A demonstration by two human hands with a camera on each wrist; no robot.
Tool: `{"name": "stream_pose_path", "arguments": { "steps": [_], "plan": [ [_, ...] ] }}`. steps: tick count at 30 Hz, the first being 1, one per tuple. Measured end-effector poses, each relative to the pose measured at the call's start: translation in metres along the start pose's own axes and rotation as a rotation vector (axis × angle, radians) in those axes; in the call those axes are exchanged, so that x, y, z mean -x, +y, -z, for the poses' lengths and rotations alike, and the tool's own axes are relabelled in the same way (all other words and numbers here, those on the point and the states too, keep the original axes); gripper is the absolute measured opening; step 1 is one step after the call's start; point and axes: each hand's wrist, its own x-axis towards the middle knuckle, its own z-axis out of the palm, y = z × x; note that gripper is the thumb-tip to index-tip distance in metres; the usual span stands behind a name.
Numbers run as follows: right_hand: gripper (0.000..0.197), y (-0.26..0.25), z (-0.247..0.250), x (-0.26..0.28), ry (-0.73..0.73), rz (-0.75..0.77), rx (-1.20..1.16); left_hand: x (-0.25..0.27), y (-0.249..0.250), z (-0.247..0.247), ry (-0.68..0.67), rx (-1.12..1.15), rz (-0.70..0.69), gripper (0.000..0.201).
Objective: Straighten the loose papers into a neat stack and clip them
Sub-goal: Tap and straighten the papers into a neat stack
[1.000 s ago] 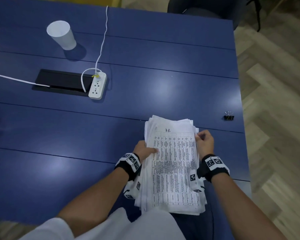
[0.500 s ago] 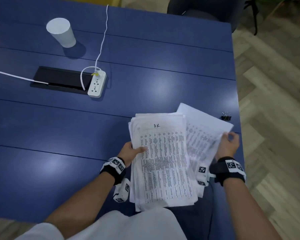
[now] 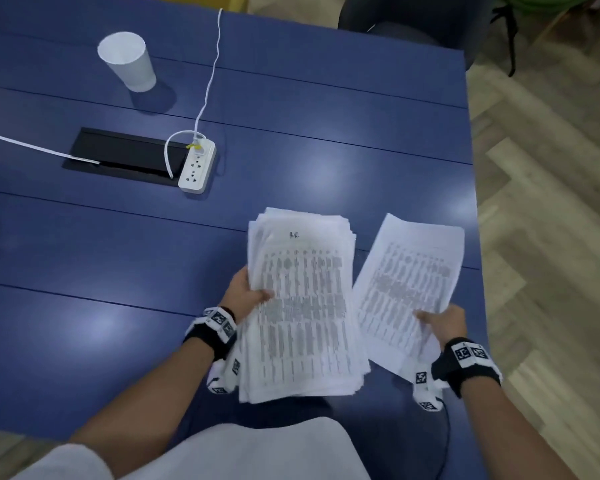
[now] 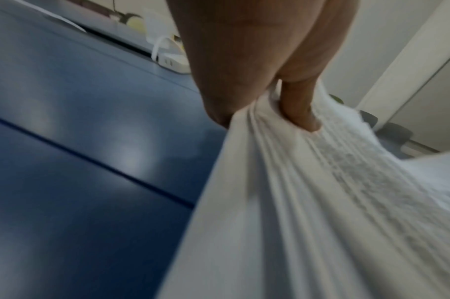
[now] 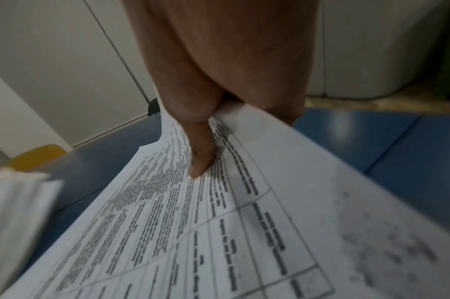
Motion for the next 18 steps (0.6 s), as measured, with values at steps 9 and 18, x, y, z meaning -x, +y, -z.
{"name": "stream_pose_path", "arguments": {
  "steps": [9,18],
  "plan": [
    [0.023,0.018,-0.002,0.000,-0.169,0.012,0.018,-0.001,0.031,0.059,-0.002,0.082,0.048,0.044],
    [0.030,0.004,-0.081,0.026,-0.470,0.007,-0.049,-0.021,0.005,-0.026,-0.350,-0.024,0.206,0.054]
  ]
}}
